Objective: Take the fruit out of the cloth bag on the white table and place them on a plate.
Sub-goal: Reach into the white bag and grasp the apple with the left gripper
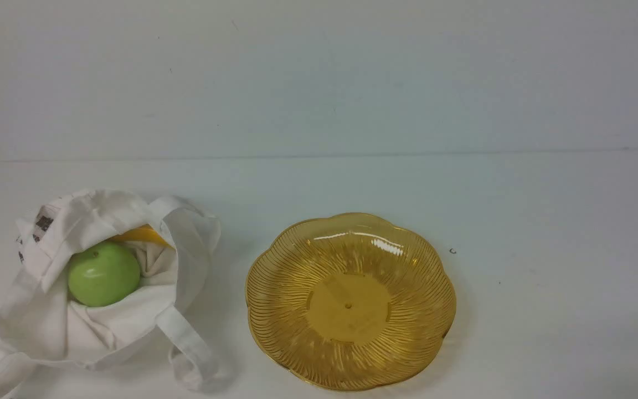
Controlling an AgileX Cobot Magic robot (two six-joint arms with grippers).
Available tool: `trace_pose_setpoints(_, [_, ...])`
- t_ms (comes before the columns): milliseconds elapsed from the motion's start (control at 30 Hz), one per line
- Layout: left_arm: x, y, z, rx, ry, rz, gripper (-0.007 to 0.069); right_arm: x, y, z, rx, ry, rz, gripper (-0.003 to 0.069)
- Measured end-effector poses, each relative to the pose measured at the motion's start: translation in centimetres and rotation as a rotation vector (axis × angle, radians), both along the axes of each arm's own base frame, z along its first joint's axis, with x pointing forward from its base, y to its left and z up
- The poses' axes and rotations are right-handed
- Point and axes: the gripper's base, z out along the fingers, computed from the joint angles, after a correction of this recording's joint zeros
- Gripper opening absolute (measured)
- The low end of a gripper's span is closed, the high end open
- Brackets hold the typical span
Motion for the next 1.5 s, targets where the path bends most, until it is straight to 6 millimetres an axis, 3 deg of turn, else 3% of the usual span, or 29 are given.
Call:
trace_pose_setpoints(833, [0.1,0.2,0.1,0.045,-0.017,0.005,-0.0008,0.0,0.0,0.0,-0.001,0.000,0.000,-0.0014])
trace_pose_setpoints(1067, [0.4,-0.1,2.7,-0.531,-0.257,0.072,-0.0008,0.0,0.0,0.0,-0.001,0.000,0.000,-0.0014])
trace_pose_setpoints(1100, [0.4,-0.1,2.8,-0.541,-0.264,0.073,-0.0008,0.0,0.0,0.0,-0.001,0.000,0.000,-0.0014])
trace_pose_setpoints(1200, [0.2,0.9,4.8,-0.741,-0.489,0.127,-0.0008,0.0,0.0,0.0,-0.001,0.000,0.000,-0.0014])
trace_pose_setpoints(1267, [0.0,1.4,5.6,-0.782,-0.586,0.146,-0.0008,0.0,0.0,0.0,-0.001,0.000,0.000,-0.0014])
trace_pose_setpoints(1367, [-0.8,1.4,8.7,-0.787,-0.668,0.115,-0.0008,0.0,0.0,0.0,-0.001,0.000,0.000,-0.0014])
trace_pose_setpoints(1467, [-1.2,0.7,11.8,-0.685,-0.620,0.055,-0.0008,0.0,0.0,0.0,-0.001,0.000,0.000,-0.0014])
trace_pose_setpoints(1500, [-1.0,0.6,11.8,-0.669,-0.587,0.049,-0.0008,0.0,0.0,0.0,-0.001,0.000,0.000,-0.0014])
